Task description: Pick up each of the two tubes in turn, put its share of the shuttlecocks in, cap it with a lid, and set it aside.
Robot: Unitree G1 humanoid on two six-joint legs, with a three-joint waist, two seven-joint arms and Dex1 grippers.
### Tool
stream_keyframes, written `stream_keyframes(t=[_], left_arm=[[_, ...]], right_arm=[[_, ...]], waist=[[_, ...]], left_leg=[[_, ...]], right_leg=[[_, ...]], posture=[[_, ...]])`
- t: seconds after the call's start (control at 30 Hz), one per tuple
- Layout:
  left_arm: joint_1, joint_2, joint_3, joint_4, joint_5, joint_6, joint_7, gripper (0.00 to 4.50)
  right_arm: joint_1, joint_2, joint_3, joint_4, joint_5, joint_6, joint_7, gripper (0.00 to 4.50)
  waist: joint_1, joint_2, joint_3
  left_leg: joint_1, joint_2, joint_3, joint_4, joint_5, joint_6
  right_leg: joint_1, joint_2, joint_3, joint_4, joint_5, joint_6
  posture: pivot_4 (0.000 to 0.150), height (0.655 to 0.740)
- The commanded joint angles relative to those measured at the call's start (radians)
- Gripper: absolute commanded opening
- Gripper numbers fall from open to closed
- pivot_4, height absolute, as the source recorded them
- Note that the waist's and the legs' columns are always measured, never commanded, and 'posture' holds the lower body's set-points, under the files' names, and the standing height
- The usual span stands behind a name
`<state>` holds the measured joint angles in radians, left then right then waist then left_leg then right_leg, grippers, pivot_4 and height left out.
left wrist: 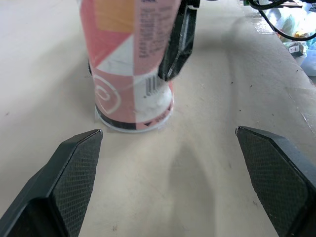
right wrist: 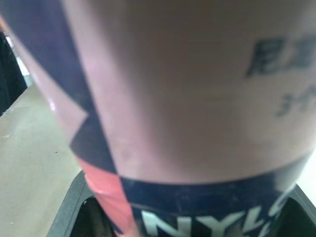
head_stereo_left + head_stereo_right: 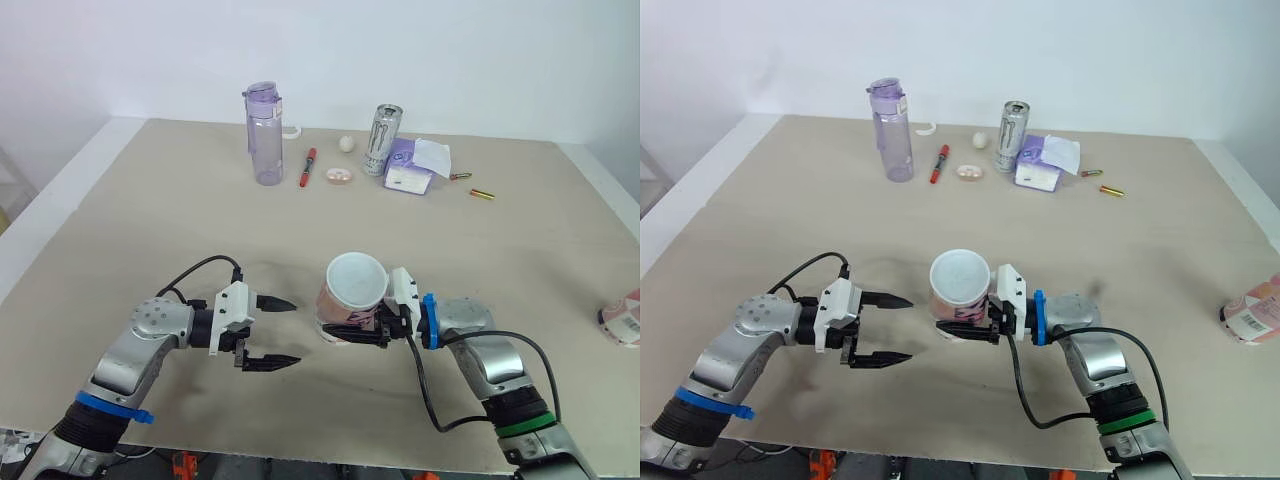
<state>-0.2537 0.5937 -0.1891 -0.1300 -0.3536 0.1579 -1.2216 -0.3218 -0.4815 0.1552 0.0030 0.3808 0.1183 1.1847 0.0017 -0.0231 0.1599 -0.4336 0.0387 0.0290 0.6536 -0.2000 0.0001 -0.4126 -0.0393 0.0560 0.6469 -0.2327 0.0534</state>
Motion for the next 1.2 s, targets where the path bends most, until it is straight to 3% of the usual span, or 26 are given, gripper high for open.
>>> stream_keyframes(t=[0.03,0.3,0.43,0.7,1.0,1.2], left_arm=[[-0.016,-0.009,0.000,-0.008,0.000,-0.019,0.001,4.50],[-0.055,-0.036,-0.022,0.037,0.010,-0.034,-0.017,4.50],[-0.087,-0.061,-0.036,0.046,0.001,-0.025,-0.018,4.50],[-0.095,-0.084,-0.048,0.044,-0.006,-0.019,-0.014,4.50],[-0.081,-0.087,-0.047,0.028,-0.007,-0.014,-0.001,4.50],[-0.069,-0.082,-0.044,0.012,-0.006,-0.009,0.005,4.50]], right_arm=[[0.016,-0.028,-0.050,-0.080,0.035,0.015,-0.016,2.72],[0.073,-0.073,-0.150,-0.163,0.077,0.072,-0.089,2.72],[0.207,-0.085,-0.407,-0.195,0.145,0.132,-0.277,2.72],[0.317,-0.032,-0.713,-0.109,0.148,0.102,-0.560,2.72],[0.274,-0.024,-0.809,0.080,0.121,0.060,-0.719,2.72],[0.255,-0.048,-0.788,0.175,0.069,0.023,-0.746,2.72]], waist=[[0.000,0.000,0.000],[0.001,0.000,0.000],[0.005,0.000,0.000],[0.002,0.000,0.000],[-0.006,0.005,0.000],[-0.007,0.006,0.000]], left_leg=[[0.000,0.000,0.000,0.000,0.000,0.000],[0.000,0.000,0.000,0.000,0.000,0.000],[0.001,0.000,0.000,0.000,0.000,0.000],[0.001,-0.002,0.001,0.000,0.000,-0.001],[0.005,-0.001,0.002,0.000,0.000,0.000],[0.005,-0.002,0.002,-0.001,0.000,0.000]], right_leg=[[0.000,0.000,0.000,0.000,0.000,0.000],[0.000,0.001,0.000,0.000,0.000,0.001],[0.002,0.001,0.000,0.000,0.000,0.001],[0.003,-0.001,0.003,0.000,-0.002,0.001],[0.004,0.002,0.007,0.000,-0.003,0.005],[0.004,0.001,0.009,0.000,-0.004,0.006]], posture=[[0.150,0.7400],[0.150,0.7400],[0.150,0.7400],[0.150,0.7400],[0.150,0.7400],[0.150,0.7400]])
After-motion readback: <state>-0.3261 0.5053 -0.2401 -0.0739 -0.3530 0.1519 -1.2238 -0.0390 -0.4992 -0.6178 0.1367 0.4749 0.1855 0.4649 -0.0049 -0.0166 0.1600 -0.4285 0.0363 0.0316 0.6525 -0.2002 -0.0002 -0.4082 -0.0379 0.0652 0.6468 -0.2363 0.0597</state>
